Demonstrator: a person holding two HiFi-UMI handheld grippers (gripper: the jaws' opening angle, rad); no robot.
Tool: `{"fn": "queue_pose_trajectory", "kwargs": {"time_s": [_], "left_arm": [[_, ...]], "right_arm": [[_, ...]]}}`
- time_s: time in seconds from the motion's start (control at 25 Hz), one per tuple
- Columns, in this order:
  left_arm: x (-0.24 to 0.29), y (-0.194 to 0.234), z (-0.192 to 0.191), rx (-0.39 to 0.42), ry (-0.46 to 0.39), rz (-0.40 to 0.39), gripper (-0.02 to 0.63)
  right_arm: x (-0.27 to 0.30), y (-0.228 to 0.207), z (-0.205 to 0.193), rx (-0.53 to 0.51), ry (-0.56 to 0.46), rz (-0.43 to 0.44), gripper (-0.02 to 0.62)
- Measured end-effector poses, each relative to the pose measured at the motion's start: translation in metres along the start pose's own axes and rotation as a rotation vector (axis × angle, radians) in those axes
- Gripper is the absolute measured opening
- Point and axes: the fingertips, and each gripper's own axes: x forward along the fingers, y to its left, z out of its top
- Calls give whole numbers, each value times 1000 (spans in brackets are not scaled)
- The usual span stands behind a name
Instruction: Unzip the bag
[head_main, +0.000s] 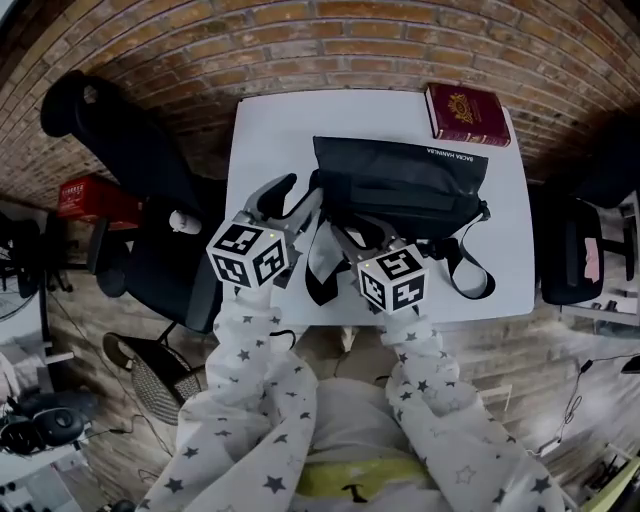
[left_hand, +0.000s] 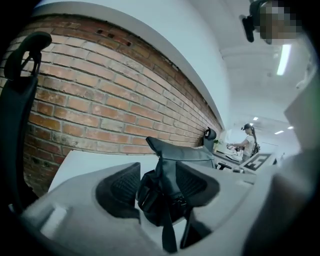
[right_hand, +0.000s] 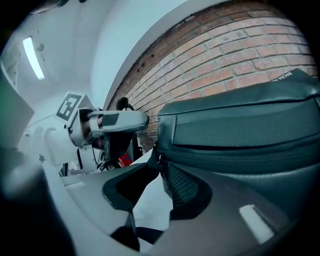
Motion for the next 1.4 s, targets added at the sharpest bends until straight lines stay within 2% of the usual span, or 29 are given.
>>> {"fn": "queue_pose_trajectory", "kwargs": {"time_s": [0.12, 0.32, 0.56, 0.84, 1.12, 1.4], "left_arm": [[14, -3, 2, 12, 17, -56, 235], [33, -12, 0, 31, 43, -137, 239], [43, -21, -7, 38, 47, -174, 239], [47, -20, -7, 47, 52, -167, 202], [48, -18, -10, 70, 56, -150, 185], [46, -16, -10, 101, 67, -136, 164]], "right_arm": [[5, -3, -4, -21, 4, -40, 133], [11, -6, -7, -43, 7, -84, 122], [12, -11, -9, -63, 5, -120, 89], [15, -7, -12, -91, 25, -113, 41], [10, -9, -12, -95, 20, -119, 35], [5, -10, -12, -120, 62, -107, 31]]}}
